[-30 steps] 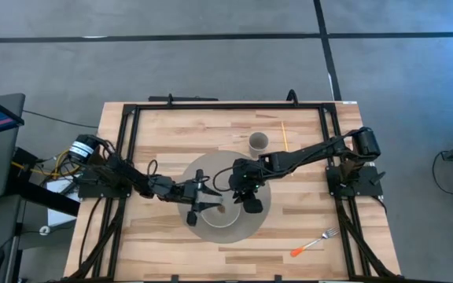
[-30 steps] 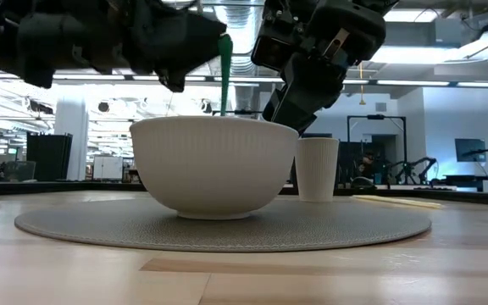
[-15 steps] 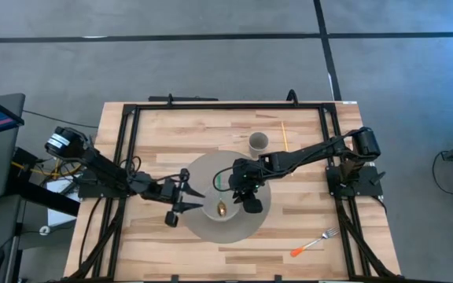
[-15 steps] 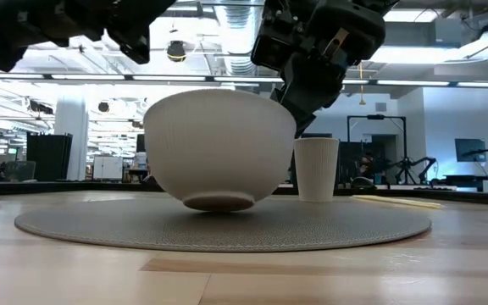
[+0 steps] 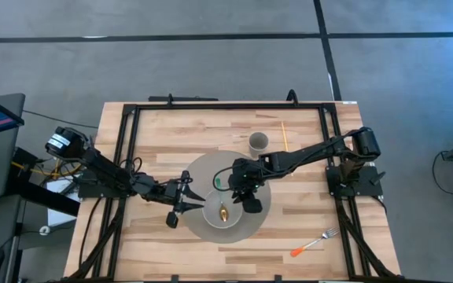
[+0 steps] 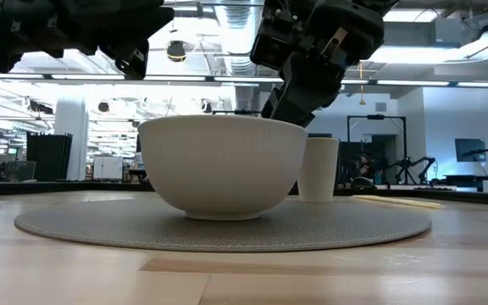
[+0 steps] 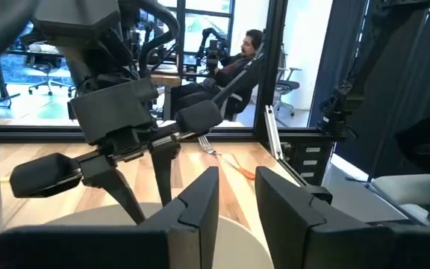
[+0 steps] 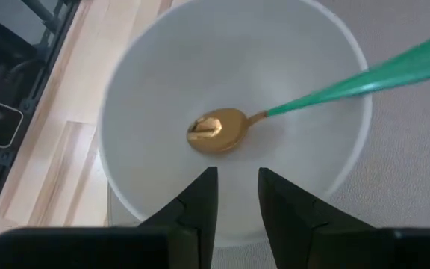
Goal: Pick & Place Utensil
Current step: Put the orange fork into the gray bowl
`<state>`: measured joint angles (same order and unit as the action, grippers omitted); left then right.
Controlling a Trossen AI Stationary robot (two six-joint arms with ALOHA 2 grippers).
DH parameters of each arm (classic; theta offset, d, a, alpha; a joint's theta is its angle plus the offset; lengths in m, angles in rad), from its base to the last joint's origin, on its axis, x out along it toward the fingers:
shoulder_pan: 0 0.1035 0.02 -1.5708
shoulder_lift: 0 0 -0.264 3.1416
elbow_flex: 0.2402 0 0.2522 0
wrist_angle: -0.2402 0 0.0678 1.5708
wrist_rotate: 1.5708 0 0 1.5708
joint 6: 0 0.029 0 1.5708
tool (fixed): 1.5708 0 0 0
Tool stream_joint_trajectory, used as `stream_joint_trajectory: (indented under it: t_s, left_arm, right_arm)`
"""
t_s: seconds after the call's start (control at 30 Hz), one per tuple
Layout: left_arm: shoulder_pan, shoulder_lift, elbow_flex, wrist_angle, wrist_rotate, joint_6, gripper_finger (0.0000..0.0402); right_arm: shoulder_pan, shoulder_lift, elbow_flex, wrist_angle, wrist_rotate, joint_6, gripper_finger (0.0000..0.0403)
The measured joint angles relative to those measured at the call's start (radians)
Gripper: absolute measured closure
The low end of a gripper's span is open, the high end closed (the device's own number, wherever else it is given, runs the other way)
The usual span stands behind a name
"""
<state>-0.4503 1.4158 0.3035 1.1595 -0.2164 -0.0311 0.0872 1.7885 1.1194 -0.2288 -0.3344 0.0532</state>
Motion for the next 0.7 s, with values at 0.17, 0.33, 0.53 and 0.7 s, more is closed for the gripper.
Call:
stream_joint_trajectory:
  t_s: [0.17,0.33,0.53,0.7]
  left_arm:
    - [0.000,0.000,0.000,0.000,-0.014,0.000,0.0315]
    - [0.001,0.000,0.000,0.000,-0.089,0.023,0.0315]
    - [0.001,-0.004,0.000,0.000,-0.098,0.027,0.0315]
    - [0.001,-0.004,0.000,0.000,-0.141,0.028,0.0315]
  right_arm:
    - [0.000,-0.003,0.006,0.015,0.000,-0.008,0.0311]
    - [0.013,-0.005,0.086,-0.031,0.031,-0.034,0.0311]
    - [0.085,-0.005,0.213,-0.196,0.159,-0.032,0.0311]
    - [0.185,-0.005,0.348,-0.474,0.363,0.046,0.0311]
